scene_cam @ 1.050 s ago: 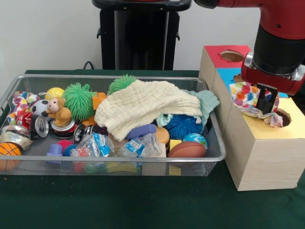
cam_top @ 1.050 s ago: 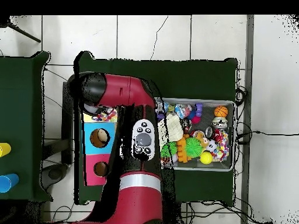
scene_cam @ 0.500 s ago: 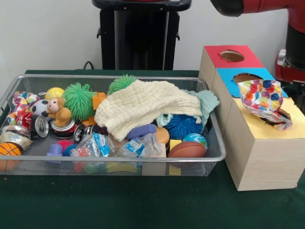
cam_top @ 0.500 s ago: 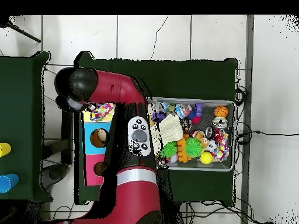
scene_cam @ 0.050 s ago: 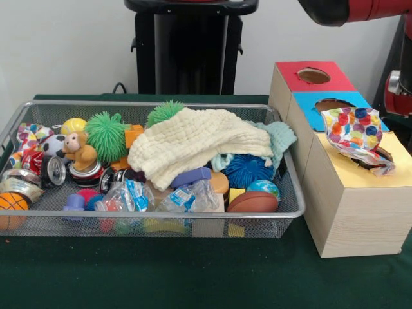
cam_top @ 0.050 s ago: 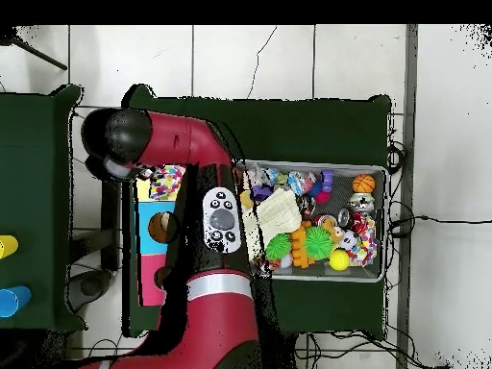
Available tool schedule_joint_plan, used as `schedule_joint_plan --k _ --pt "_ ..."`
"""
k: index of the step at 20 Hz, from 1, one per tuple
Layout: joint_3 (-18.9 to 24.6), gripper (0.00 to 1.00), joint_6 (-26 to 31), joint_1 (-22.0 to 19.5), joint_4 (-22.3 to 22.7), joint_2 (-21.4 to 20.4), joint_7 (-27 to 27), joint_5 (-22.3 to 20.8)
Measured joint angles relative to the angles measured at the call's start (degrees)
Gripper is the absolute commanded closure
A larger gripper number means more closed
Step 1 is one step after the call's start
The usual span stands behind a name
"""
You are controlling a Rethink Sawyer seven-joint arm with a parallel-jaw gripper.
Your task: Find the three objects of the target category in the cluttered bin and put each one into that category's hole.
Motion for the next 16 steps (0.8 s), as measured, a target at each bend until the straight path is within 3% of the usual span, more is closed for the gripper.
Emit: schedule_joint_plan --k 8,16 --pt "-1.96 1.00 0.01 0.96 -1.71 -0.21 0.00 -3.55" --pt "-3.33 1.00 0.60 1.92 -1.77 -2.81 0.00 -3.56"
